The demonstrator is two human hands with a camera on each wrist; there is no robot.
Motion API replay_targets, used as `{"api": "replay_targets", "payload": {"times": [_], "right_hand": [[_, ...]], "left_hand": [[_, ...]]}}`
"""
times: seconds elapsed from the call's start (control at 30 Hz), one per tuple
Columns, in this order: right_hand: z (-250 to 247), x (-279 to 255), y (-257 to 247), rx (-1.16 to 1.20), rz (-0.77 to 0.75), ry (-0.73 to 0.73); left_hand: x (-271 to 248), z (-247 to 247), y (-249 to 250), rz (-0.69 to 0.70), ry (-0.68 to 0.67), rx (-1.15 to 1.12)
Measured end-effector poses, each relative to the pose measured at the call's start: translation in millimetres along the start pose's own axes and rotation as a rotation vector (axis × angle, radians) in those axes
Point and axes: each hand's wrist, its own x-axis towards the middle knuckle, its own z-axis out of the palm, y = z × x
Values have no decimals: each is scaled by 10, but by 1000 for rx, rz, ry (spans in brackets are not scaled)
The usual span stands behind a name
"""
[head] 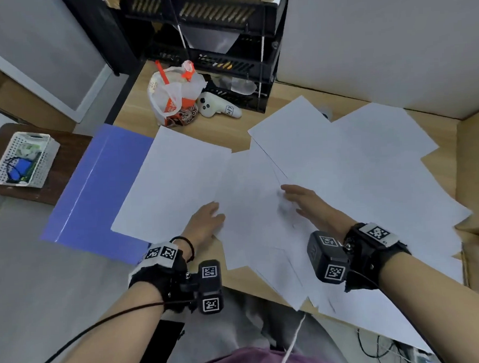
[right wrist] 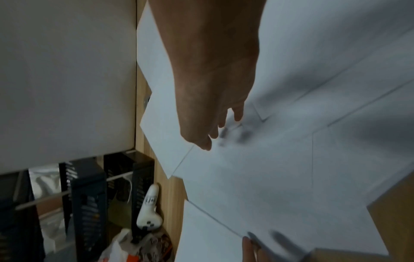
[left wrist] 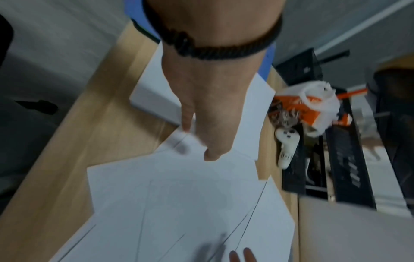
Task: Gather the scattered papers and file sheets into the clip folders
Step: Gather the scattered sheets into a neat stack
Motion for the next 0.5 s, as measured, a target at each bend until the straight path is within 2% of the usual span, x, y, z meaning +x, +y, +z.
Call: {"api": "replay_targets", "payload": {"times": [0.1,0.2,0.37,0.5], "right_hand": [[-294,-87,176,55,20,56],[-541,-164,350,89,26,82],[-822,-207,533,134,29,106],[-1036,-245,645,149,38,129]], "left_hand": [[148,284,-4,78,2,382],[168,517,120,129,70,548],[209,798,491,117,80,411],[299,885,628,4,214,186]]}}
